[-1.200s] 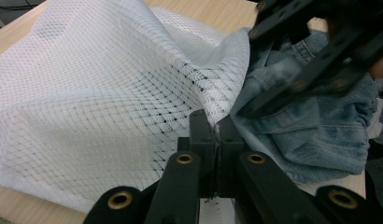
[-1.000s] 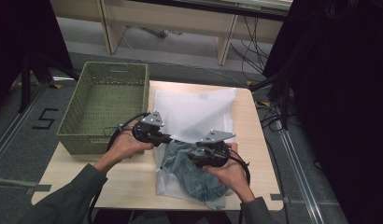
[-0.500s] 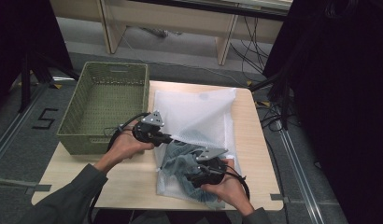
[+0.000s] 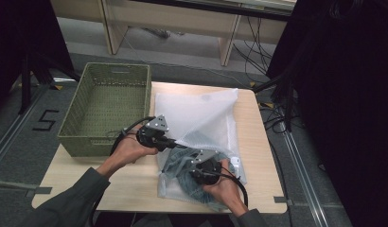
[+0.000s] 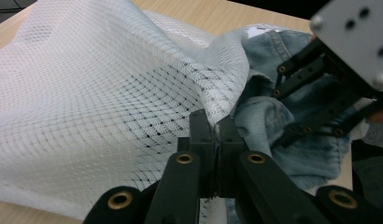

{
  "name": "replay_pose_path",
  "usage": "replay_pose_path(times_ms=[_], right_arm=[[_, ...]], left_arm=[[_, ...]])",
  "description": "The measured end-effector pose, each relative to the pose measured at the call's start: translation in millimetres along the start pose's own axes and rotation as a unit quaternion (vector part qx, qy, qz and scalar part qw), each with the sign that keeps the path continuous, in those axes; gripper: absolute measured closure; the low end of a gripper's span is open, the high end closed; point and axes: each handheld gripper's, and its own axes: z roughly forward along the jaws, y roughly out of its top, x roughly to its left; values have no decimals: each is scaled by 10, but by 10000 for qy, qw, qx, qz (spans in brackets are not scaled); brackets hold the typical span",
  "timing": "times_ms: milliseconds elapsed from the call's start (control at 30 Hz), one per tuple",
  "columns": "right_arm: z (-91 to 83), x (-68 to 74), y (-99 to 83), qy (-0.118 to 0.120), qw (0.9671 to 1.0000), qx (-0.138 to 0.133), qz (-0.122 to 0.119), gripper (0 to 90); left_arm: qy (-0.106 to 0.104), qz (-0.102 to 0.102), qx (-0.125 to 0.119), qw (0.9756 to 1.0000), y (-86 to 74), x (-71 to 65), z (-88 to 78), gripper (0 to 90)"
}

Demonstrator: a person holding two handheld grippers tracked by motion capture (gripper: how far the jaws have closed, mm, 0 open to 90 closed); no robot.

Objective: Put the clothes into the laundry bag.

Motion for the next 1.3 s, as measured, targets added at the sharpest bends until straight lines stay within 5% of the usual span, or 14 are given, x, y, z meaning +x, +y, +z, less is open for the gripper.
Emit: replay_pose_path(times_ms=[100,267,367,433,467,600,733,833,967,1167,1300], right_arm=[[-119,-117,125,-171,9985,-506,75,763],[-144,-335,377,-341,9963,-759,207,773],[30,-359,407,-335,9967,-689,285,769],[126,-393,378,-244,9983,-415,337,753],[160,-385,350,-121,9971,-292,687,735],[98,-479,305,-62,9947,-648,800,638],[-128,-431,276,107,9919,-848,934,509],[-372,-442,193,192,9922,-955,775,439],[-549,-347,79,348,9915,-969,792,407],[-389,-66,-16,542,9928,-885,596,380],[-87,125,-62,474,9979,-425,104,341]], left_arm=[[-47,-15,-31,10000,7,-11,5,879],[-93,106,-69,9999,33,-38,0,879],[-81,123,-28,9999,26,-34,4,879],[-67,7,-42,10000,10,-33,1,879],[-68,87,-43,9999,7,-14,-8,879],[4,6,-82,10000,-21,25,-21,879],[25,-22,-73,10000,-34,55,-25,878],[27,-48,-67,10000,-38,55,-17,878],[39,-65,-80,9999,-35,49,-9,878],[44,-104,-101,9999,-36,54,-1,878],[34,-77,-78,9999,-34,53,4,878]])
